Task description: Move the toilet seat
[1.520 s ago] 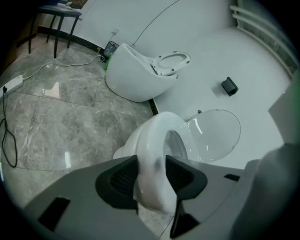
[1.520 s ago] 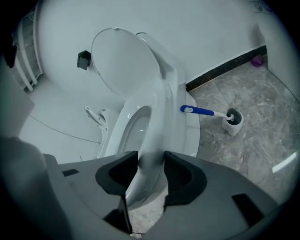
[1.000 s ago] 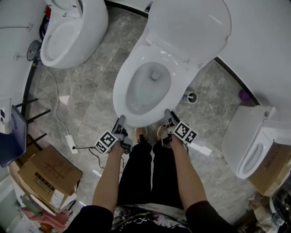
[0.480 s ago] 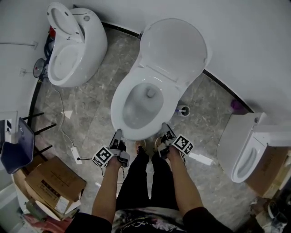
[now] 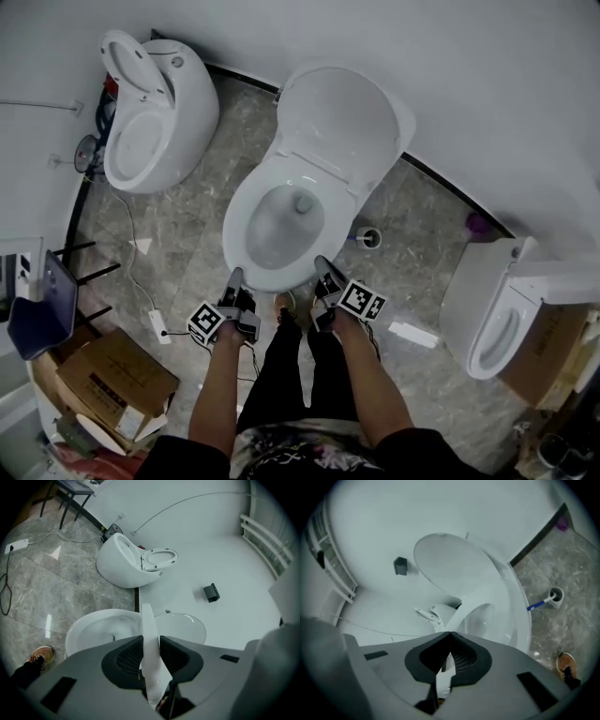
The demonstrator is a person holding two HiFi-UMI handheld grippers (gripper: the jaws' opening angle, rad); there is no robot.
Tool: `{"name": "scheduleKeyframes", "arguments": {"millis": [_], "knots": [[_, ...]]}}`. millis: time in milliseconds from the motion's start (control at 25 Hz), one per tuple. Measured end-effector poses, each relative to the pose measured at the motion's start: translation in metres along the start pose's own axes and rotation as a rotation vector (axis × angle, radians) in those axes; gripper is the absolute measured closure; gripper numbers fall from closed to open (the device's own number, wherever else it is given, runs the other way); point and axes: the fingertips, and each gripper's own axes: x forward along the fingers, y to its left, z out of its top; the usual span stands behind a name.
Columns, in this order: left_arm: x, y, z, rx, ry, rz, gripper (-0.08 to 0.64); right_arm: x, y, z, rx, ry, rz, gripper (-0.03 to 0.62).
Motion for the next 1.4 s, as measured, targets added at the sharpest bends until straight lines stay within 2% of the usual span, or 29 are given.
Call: {"name": "scheduleKeyframes", "arguments": {"millis": [40,160,360,480,520,720,880,1000,1120,1200,1280,1400], "knots": [[0.000,0.000,0.000,-0.006,-0.010,-0.003,0.440,-0.001,0.007,0.001,-0.009,-0.005,0.006,0.588],[-0.001,-0.003,-0.002,-0.001,-0.011,0.018,0.439,-0.018,-0.003,0.001,0.059,-0.034,0.000,0.560],[0.015,-0.047,-0.004,0.014,0.015,-0.101,0.437,-0.046,-0.021,-0.014,0.145,-0.052,-0.044,0.546],[0.025,-0.059,-0.005,0.121,0.063,-0.039,0.430,-0.043,-0.014,-0.023,0.186,-0.044,-0.027,0.543],[0.027,-0.062,-0.006,0.131,0.071,-0.030,0.424,-0.040,-0.010,-0.024,0.194,-0.045,-0.020,0.543],[0.027,-0.077,-0.005,0.103,0.052,-0.053,0.422,-0.039,0.004,-0.016,0.220,-0.073,0.003,0.548],[0.038,-0.108,-0.004,0.065,0.032,-0.154,0.407,-0.038,0.014,-0.004,0.218,-0.100,0.032,0.548],[0.040,-0.116,-0.003,0.097,0.031,-0.129,0.400,-0.040,0.021,0.004,0.231,-0.107,0.044,0.548],[0.047,-0.141,-0.008,0.103,0.034,-0.179,0.388,-0.047,0.026,0.013,0.244,-0.116,0.042,0.548],[0.051,-0.151,-0.009,0.145,0.042,-0.173,0.378,-0.051,0.029,0.020,0.247,-0.122,0.028,0.549],[0.058,-0.162,-0.007,0.170,0.048,-0.182,0.373,-0.049,0.038,0.029,0.239,-0.130,0.057,0.549],[0.066,-0.183,-0.005,0.158,0.056,-0.220,0.365,-0.044,0.050,0.035,0.217,-0.145,0.082,0.549]]}}
